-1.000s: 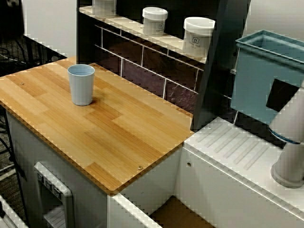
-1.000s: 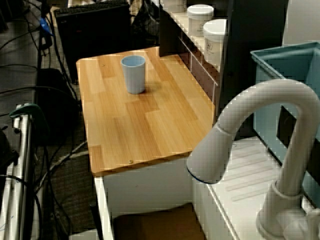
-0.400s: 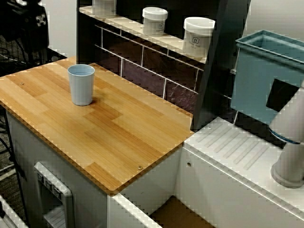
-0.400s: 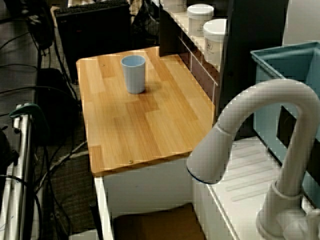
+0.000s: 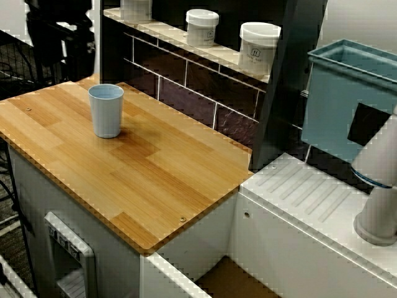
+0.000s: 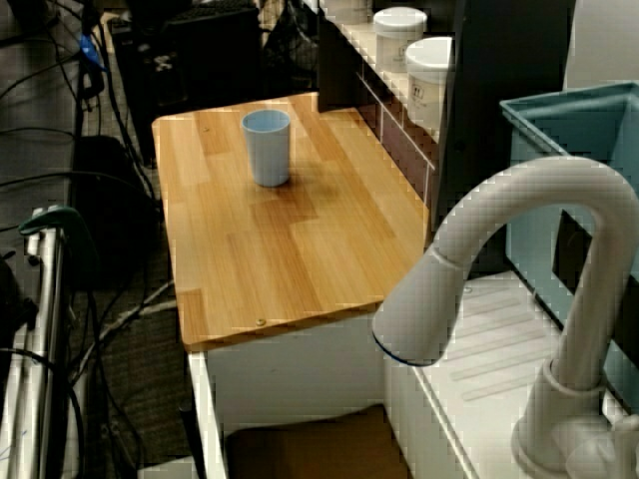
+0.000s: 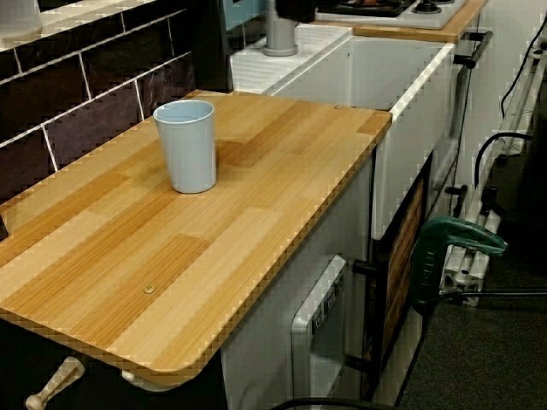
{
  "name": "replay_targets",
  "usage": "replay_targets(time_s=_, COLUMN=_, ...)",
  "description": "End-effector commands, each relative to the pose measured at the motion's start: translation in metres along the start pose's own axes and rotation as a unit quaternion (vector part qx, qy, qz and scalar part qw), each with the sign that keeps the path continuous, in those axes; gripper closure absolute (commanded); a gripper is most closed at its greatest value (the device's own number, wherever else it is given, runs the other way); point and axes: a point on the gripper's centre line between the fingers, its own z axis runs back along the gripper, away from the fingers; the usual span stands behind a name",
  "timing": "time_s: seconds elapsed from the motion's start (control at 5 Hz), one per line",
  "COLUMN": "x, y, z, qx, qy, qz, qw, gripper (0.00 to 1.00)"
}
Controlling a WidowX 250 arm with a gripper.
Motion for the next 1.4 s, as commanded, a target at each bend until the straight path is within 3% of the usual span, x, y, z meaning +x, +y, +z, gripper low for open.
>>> replay_targets(time_s=0.0, x=0.036, y=0.02, z=-0.009, qx=0.011, qy=-0.015, qz=0.014, qw=0.9997, gripper=0.0)
replay_targets(time_s=0.2, x=0.051, y=0.014, z=-0.014, qx=0.007, qy=-0.019, qz=0.007, qw=0.9998, gripper=0.0)
replay_targets(time_s=0.6, x=0.077, y=0.023, z=-0.024, qx=0.01, qy=-0.026, qz=0.016, qw=0.9995, gripper=0.0)
replay_targets(time_s=1.2, x=0.083, y=0.025, z=-0.046, qx=0.018, qy=-0.028, qz=0.021, qw=0.9992, gripper=0.0)
